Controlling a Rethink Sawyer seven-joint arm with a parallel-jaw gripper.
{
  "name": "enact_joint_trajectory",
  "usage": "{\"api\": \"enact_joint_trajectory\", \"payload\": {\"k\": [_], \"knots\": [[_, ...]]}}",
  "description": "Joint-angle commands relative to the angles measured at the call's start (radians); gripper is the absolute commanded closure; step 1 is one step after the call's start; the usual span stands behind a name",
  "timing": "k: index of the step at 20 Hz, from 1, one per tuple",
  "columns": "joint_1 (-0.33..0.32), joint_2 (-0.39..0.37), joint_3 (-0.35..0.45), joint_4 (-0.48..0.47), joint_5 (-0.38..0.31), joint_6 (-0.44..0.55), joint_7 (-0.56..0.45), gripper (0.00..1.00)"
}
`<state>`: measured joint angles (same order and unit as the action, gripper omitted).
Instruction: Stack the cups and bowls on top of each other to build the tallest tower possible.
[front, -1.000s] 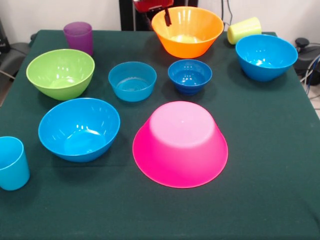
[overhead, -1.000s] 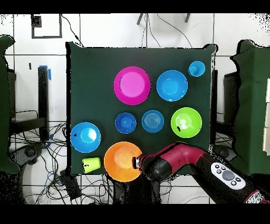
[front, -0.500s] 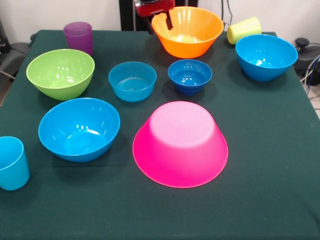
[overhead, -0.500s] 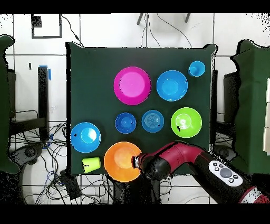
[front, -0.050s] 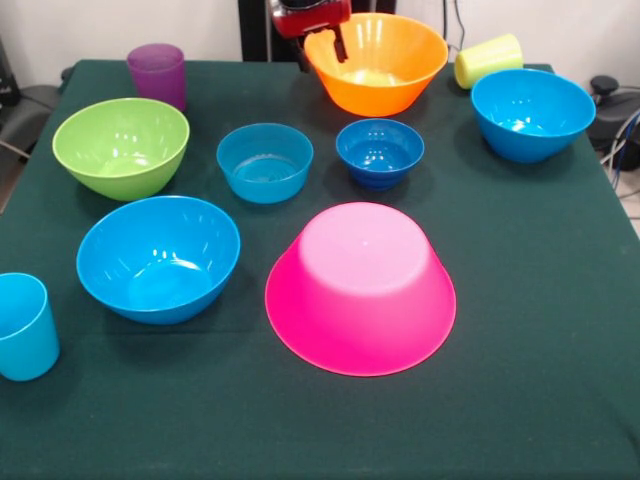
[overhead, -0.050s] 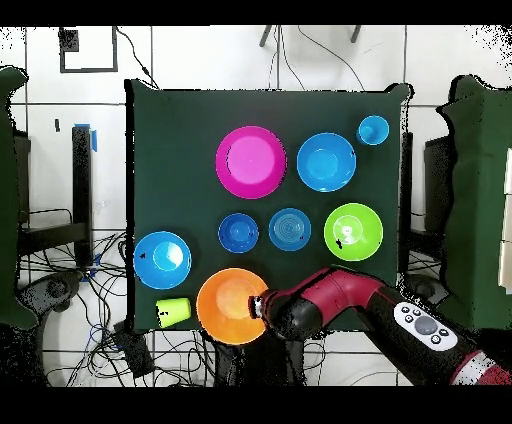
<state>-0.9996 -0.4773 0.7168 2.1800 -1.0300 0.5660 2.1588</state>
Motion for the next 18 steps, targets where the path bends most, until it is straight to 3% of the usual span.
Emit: {"api": "enact_joint_trajectory", "payload": {"k": [1, 2, 3, 18], "knots": [[0.0, 0.043, 0.023, -0.115, -0.073, 0.056, -0.346, 0.0], [-0.002, 0.044, 0.024, -0.114, -0.078, 0.049, -0.349, 0.0], [-0.005, 0.045, 0.026, -0.113, -0.082, 0.041, -0.353, 1.0], [0.002, -0.019, 0.029, -0.076, -0.034, 0.058, -0.311, 1.0]]}}
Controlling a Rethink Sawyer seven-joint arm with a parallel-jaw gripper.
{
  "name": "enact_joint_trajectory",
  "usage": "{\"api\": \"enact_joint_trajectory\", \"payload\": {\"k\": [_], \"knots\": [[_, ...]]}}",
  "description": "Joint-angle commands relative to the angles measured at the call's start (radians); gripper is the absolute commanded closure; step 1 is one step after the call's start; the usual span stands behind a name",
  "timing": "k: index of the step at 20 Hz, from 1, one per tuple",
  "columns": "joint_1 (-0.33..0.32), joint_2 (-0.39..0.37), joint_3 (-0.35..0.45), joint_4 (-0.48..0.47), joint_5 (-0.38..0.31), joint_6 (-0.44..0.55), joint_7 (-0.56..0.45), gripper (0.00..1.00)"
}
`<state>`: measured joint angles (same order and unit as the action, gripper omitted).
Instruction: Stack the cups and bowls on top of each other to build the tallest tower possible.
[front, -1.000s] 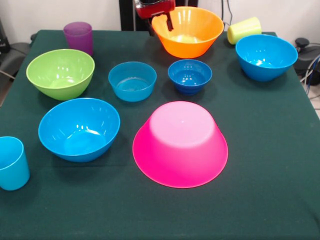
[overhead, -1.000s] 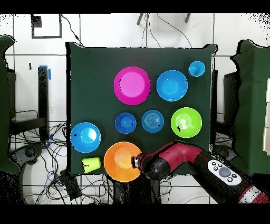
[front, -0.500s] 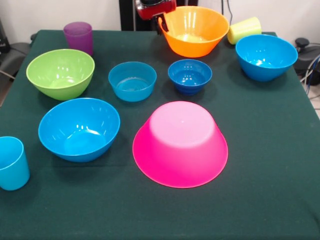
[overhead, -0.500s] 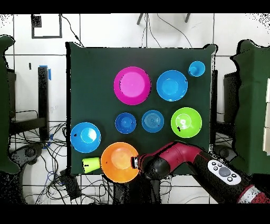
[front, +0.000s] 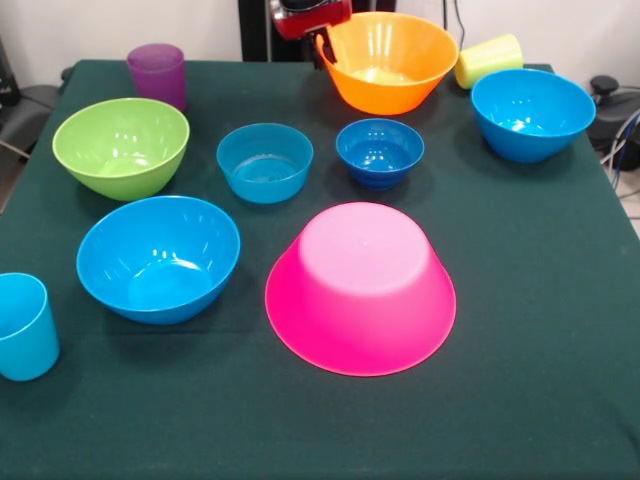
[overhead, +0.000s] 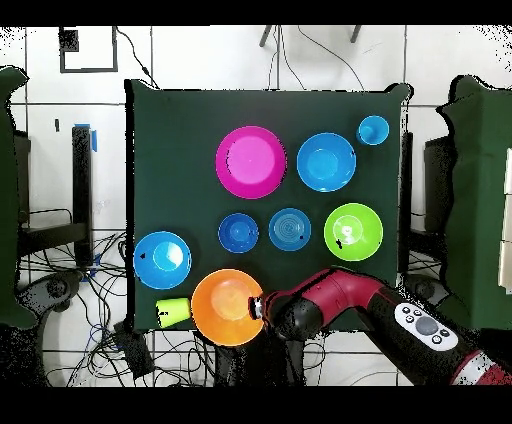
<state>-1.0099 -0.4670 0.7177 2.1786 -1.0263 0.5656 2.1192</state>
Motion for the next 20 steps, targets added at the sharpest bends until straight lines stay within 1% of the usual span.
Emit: {"api": "enact_joint_trajectory", "payload": {"k": [1, 9, 16, 18, 20], "knots": [[0.006, -0.035, 0.033, -0.069, -0.022, 0.069, -0.275, 1.0], [-0.048, -0.122, 0.098, 0.011, 0.1, 0.11, -0.286, 1.0], [-0.11, -0.23, 0.199, 0.08, 0.226, 0.179, -0.32, 1.0], [-0.127, -0.243, 0.221, 0.092, 0.248, 0.191, -0.319, 1.0], [-0.139, -0.236, 0.23, 0.097, 0.252, 0.195, -0.314, 1.0]]}}
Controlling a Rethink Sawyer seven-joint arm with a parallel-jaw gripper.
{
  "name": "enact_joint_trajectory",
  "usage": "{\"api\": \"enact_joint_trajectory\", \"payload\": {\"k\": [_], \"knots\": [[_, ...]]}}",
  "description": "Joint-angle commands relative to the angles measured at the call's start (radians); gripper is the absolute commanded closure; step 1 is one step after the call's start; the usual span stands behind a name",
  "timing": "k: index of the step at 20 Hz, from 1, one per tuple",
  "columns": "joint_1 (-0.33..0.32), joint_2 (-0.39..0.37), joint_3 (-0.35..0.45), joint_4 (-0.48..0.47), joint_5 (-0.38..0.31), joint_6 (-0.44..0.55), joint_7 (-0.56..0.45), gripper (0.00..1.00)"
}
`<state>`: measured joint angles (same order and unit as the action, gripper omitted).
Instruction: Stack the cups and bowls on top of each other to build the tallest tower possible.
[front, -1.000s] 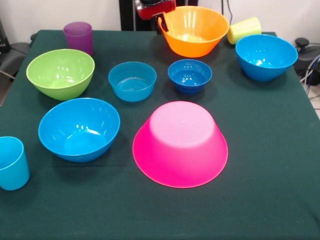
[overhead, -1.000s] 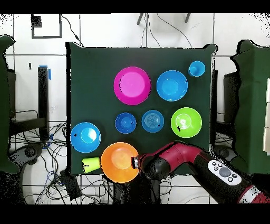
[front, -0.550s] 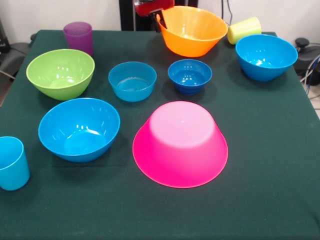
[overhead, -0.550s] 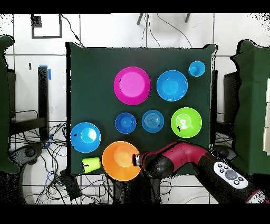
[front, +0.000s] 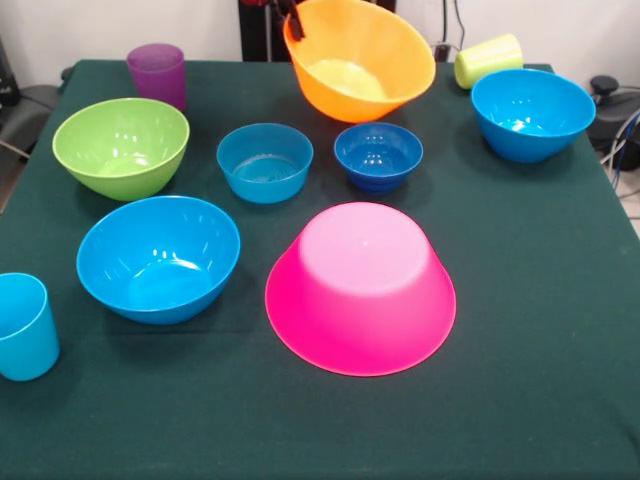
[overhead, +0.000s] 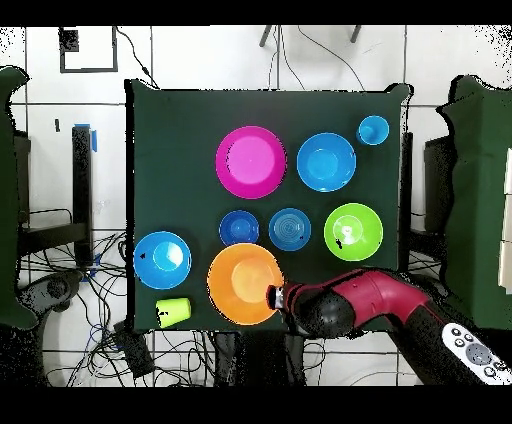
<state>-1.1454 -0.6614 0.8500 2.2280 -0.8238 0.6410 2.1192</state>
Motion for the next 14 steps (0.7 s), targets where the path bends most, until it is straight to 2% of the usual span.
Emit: {"api": "enact_joint_trajectory", "payload": {"k": [1, 12, 14], "knots": [[-0.01, -0.041, 0.105, 0.052, 0.052, 0.119, -0.312, 1.0], [-0.015, 0.011, 0.098, 0.054, 0.017, 0.118, -0.276, 1.0], [-0.017, 0.005, 0.11, 0.056, 0.031, 0.126, -0.279, 1.0]]}}
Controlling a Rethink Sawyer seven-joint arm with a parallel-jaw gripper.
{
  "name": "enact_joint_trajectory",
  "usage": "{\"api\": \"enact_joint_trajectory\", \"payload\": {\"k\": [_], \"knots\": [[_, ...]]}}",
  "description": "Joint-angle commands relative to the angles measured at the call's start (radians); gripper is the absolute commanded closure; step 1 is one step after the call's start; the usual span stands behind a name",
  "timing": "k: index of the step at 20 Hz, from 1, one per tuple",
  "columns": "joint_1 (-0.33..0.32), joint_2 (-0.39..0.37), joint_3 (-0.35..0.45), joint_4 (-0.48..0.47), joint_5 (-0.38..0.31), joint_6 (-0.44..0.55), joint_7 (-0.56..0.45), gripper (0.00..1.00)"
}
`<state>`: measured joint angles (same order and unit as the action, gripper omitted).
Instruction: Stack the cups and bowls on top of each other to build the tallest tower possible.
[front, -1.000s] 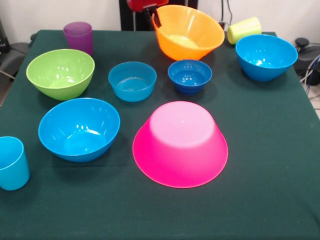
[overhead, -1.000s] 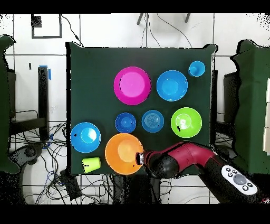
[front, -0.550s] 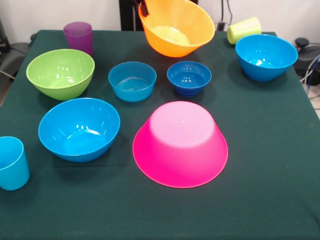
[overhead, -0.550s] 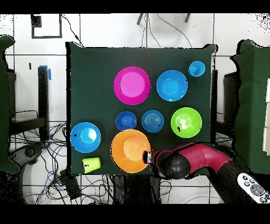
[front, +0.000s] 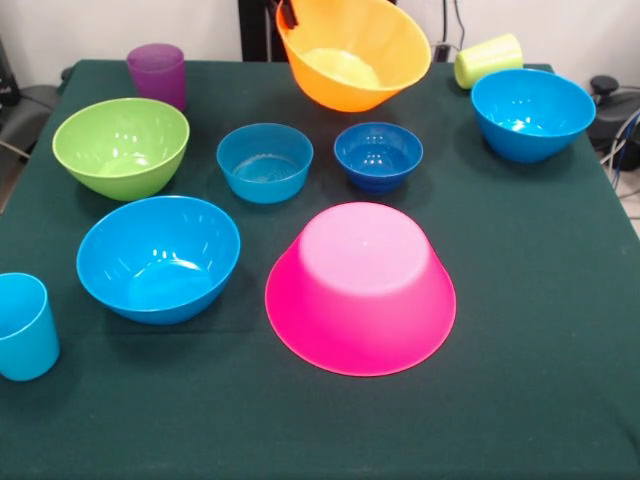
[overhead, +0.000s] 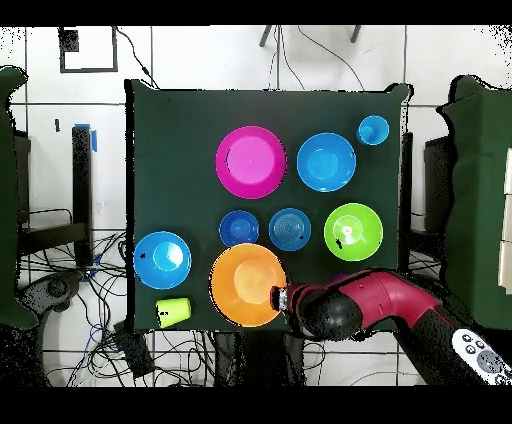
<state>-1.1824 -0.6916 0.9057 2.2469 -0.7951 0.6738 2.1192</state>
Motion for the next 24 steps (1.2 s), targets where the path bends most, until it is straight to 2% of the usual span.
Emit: {"api": "enact_joint_trajectory", "payload": {"k": [1, 9, 11, 17, 21, 24], "knots": [[0.016, 0.023, 0.066, 0.041, 0.019, 0.102, -0.281, 1.0], [-0.057, -0.001, 0.177, 0.068, 0.153, 0.169, -0.308, 1.0], [-0.069, 0.021, 0.192, 0.061, 0.169, 0.185, -0.312, 1.0], [-0.096, 0.093, 0.22, 0.036, 0.178, 0.21, -0.33, 1.0], [-0.068, 0.167, 0.185, -0.026, 0.144, 0.217, -0.334, 1.0], [-0.072, 0.223, 0.178, -0.051, 0.136, 0.211, -0.35, 1.0]]}}
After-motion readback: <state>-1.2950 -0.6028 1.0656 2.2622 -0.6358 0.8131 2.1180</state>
